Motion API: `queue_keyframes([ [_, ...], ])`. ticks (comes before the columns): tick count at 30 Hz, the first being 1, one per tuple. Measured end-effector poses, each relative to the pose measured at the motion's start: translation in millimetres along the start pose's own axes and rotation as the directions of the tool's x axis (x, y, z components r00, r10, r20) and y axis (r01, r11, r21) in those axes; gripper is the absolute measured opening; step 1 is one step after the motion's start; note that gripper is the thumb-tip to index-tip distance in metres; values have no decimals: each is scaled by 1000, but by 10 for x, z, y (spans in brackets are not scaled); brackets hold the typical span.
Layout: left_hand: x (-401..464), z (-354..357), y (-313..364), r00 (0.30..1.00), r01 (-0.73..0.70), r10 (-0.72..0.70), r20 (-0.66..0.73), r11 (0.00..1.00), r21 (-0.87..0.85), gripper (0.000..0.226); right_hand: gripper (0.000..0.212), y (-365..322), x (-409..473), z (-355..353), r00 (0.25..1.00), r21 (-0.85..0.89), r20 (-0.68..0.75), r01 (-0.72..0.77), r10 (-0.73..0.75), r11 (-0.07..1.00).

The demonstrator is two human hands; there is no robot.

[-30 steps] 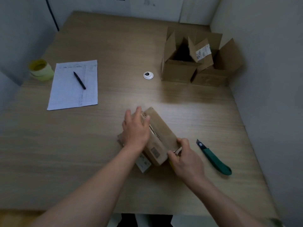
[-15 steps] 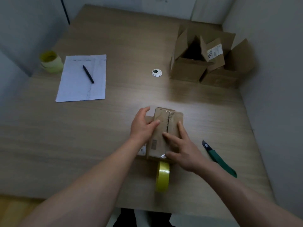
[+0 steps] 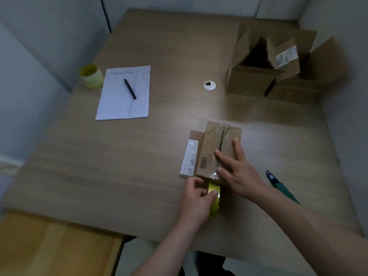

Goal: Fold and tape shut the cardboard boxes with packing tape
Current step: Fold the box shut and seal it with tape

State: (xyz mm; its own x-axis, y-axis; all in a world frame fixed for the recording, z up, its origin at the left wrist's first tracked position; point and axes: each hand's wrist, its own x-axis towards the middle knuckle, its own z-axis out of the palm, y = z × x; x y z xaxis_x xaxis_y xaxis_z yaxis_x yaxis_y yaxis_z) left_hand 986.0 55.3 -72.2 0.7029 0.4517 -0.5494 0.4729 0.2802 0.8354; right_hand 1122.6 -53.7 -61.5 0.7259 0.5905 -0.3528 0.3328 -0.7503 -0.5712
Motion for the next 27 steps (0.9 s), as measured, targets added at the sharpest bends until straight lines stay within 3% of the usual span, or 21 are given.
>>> queue_keyframes([
  [6, 124, 46, 78, 989, 140, -139, -42, 990, 27, 35, 58, -37, 1, -61, 1000, 20, 6, -15, 15, 1000],
  [9, 165, 37, 89, 969, 248, -248, 1, 968, 26, 41, 58, -53, 3, -59, 1000, 8, 11, -30, 30, 1000],
  [14, 233, 52, 113, 924, 375, -375, 79, 927, 19, 18, 58, -69, 23, -109, 999, -16, 18, -48, 49, 999],
  [17, 240, 62, 51, 931, 357, -358, 72, 934, 29, 8, 58, -91, 31, -129, 999, -47, 25, -47, 48, 998],
  [20, 287, 89, -7, 966, 252, -257, 25, 957, 142, 8, 59, -116, 36, -153, 995, -18, 71, -66, 67, 998],
  [22, 293, 108, -28, 976, 216, -219, -4, 961, 174, 10, 58, -76, -21, -203, 999, 95, -33, -23, 27, 995],
  [24, 300, 116, -60, 982, 190, -190, -14, 965, 180, 12, 55, 82, -152, -267, 946, 111, -325, 59, -20, 992],
  [26, 280, 111, -71, 984, 178, -179, -12, 970, 168, 19, 56, 395, -342, -299, 854, 47, -516, -58, 74, 997],
  [27, 268, 109, -79, 985, 173, -174, -6, 974, 148, 26, 59, 583, -463, -291, 840, -14, -519, -192, 157, 981],
])
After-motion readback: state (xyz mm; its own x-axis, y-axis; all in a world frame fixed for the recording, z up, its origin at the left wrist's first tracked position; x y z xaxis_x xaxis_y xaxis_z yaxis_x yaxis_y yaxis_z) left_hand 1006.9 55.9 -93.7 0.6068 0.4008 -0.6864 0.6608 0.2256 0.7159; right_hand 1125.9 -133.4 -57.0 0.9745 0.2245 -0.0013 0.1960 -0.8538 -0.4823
